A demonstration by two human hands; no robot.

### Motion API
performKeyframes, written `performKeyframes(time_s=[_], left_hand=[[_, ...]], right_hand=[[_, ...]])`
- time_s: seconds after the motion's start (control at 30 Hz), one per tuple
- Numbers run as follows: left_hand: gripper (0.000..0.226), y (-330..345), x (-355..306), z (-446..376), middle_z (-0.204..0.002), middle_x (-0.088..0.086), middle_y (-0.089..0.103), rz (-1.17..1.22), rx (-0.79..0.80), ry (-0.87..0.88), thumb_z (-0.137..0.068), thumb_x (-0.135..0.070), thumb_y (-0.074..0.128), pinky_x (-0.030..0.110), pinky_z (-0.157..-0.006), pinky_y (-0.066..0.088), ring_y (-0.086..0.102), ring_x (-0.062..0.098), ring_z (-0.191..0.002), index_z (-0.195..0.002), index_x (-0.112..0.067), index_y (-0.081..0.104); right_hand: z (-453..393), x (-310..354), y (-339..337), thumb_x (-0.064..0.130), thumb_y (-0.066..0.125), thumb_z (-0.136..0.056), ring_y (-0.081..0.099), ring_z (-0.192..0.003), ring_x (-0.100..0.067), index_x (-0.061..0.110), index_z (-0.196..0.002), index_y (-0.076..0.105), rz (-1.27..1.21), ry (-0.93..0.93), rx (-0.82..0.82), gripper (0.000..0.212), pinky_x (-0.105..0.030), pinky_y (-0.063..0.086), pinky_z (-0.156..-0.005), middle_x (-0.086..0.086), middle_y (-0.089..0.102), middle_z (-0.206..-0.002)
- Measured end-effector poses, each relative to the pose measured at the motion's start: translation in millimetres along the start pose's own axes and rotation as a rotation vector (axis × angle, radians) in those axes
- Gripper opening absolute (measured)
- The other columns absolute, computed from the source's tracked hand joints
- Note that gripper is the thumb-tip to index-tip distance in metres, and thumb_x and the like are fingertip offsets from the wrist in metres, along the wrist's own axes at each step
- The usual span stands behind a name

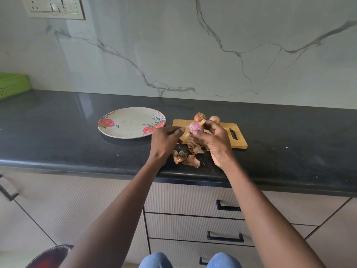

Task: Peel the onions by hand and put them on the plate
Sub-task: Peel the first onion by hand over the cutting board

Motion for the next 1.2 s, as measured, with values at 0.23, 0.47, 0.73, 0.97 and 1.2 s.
performKeyframes(time_s=[0.23, 0.47, 0.73, 0.97, 1.2], left_hand=[[0.018, -0.3, -4.0, 4.2, -0.09, 0.017, 0.077, 0.183, 0.202, -0.056, -0.094, -0.014, 0.07, 0.029, -0.059, 0.058, 0.073, 0.026, -0.072, -0.105, -0.002, 0.077], [0.011, 0.7, -6.6, 5.8, -0.086, 0.019, 0.077, 0.234, 0.216, -0.036, -0.096, -0.012, 0.067, 0.03, -0.064, 0.062, 0.074, 0.022, -0.071, -0.1, -0.011, 0.077], [0.012, 0.3, -3.5, 2.9, -0.083, 0.016, 0.077, 0.268, 0.206, -0.057, -0.096, -0.007, 0.065, 0.03, -0.065, 0.062, 0.074, 0.024, -0.07, -0.095, -0.005, 0.077], [0.015, -0.3, -1.1, 1.2, -0.076, 0.014, 0.076, 0.239, 0.167, -0.053, -0.095, -0.004, 0.066, 0.03, -0.064, 0.061, 0.073, 0.024, -0.065, -0.086, -0.004, 0.077], [0.013, -0.7, 0.6, 0.3, -0.077, 0.014, 0.076, 0.173, 0.12, -0.006, -0.094, -0.003, 0.066, 0.03, -0.063, 0.06, 0.073, 0.026, -0.066, -0.088, -0.005, 0.077]], right_hand=[[1.1, -0.8, 3.7, 0.014, 0.091, -0.066, 0.072, -0.096, -0.015, 0.025, -0.104, 0.064, 0.183, -0.097, -0.05, 0.048, -0.035, 0.061, -0.079, -0.001, 0.072, -0.11], [-4.7, -5.3, 5.8, 0.025, 0.095, -0.061, 0.069, -0.099, -0.014, 0.039, -0.097, 0.06, 0.333, -0.192, -0.122, 0.052, -0.038, 0.061, -0.081, -0.004, 0.065, -0.12], [-2.0, -3.4, 9.1, 0.019, 0.092, -0.065, 0.065, -0.099, -0.016, 0.021, -0.104, 0.063, 0.489, -0.349, -0.109, 0.049, -0.013, 0.053, -0.074, 0.003, 0.066, -0.106], [2.9, 1.0, 11.7, 0.012, 0.09, -0.068, 0.063, -0.087, -0.003, 0.011, -0.105, 0.067, 0.496, -0.389, -0.103, 0.044, -0.005, 0.049, -0.067, 0.009, 0.063, -0.098], [6.6, 2.9, 13.5, 0.013, 0.09, -0.069, 0.059, -0.084, 0.01, 0.008, -0.109, 0.066, 0.496, -0.378, -0.092, 0.047, -0.003, 0.046, -0.066, 0.019, 0.057, -0.095]])
Point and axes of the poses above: each hand's wrist, its own z-axis away from the middle knuckle, its own y-axis out of the palm, x = y × z, the point moved 1 cm from there along -z, towards the middle knuckle
